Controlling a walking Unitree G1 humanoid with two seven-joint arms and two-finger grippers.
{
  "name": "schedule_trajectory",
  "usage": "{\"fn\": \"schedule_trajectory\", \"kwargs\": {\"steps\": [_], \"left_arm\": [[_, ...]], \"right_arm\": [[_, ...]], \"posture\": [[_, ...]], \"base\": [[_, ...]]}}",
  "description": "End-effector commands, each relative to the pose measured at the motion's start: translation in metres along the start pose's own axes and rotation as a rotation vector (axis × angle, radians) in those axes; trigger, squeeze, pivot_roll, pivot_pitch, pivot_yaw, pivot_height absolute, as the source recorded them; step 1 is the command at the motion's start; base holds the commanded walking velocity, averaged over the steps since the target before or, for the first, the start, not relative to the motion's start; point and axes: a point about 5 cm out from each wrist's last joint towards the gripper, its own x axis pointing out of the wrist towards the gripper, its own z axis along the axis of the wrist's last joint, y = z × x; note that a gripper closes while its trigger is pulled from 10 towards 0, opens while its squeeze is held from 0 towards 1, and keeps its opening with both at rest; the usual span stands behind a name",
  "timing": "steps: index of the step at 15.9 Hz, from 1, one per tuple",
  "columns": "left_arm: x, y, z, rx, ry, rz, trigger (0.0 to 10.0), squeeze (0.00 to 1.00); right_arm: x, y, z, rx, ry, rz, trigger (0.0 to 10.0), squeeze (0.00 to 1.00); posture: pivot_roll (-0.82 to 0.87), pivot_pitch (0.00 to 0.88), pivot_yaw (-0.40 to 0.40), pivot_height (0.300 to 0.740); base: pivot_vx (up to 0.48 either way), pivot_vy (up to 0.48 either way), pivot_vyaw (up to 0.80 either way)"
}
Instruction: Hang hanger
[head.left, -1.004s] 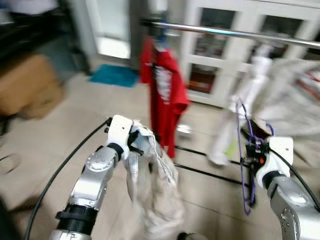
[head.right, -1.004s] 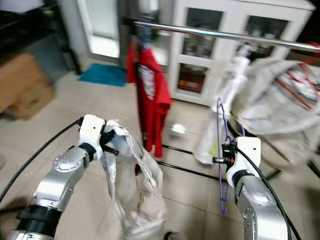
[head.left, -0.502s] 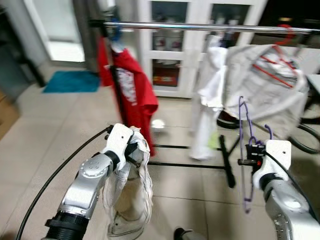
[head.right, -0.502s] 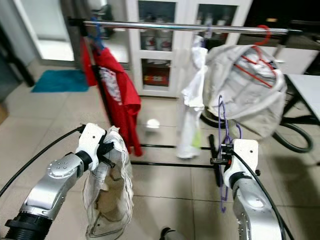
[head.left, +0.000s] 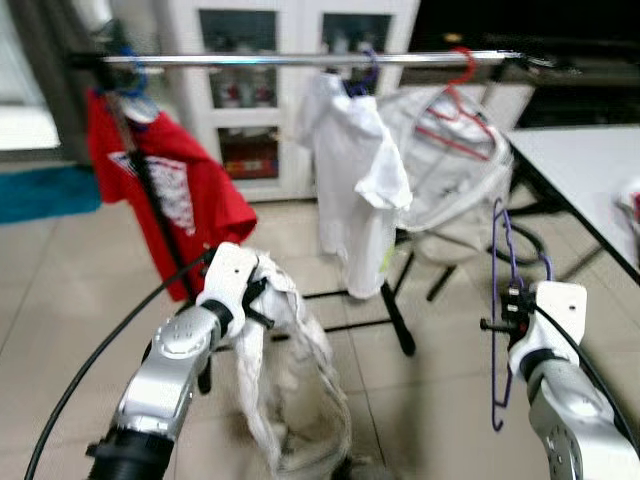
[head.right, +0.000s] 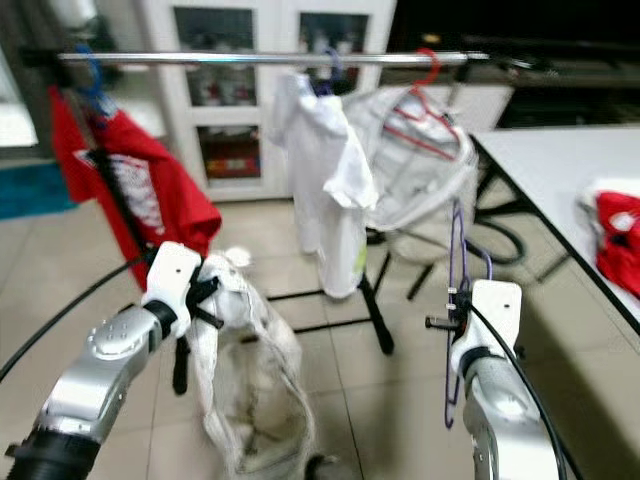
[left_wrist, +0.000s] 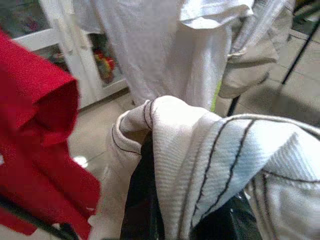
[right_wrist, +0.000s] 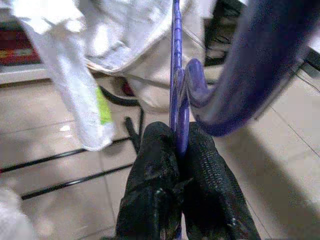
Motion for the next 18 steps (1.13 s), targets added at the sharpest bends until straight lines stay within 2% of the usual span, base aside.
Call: {"fn": "schedule_trajectory", "kwargs": {"steps": [1,3,8,18], "left_arm": [[0.005,-0.001,0.02,0.015,-0.078,-0.012,10.0,0.0],[0.008,-0.001,0.023,-0.019,-0.092,-0.024,10.0,0.0],[0.009,-0.005,0.02,-0.035,-0.085,-0.037,10.0,0.0],[0.011,0.006,0.022,-0.047,-0.129,0.097,10.0,0.0]], "right_arm": [[-0.001,-0.008,-0.001,-0.001,0.004,-0.042,10.0,0.0],[-0.005,-0.011,0.001,0.0,-0.009,-0.068,10.0,0.0],[-0.013,-0.017,-0.002,-0.022,-0.006,-0.093,10.0,0.0],[0.006,-0.006,0.013,-0.1,-0.035,-0.034,10.0,0.0]], "posture": [[-0.09,0.0,-0.013,0.74],[-0.13,0.0,0.025,0.74],[-0.15,0.0,0.042,0.74],[-0.12,0.0,-0.023,0.74]], "base": [[0.0,0.0,-0.79],[0.0,0.0,-0.79],[0.0,0.0,-0.79],[0.0,0.0,-0.79]]}}
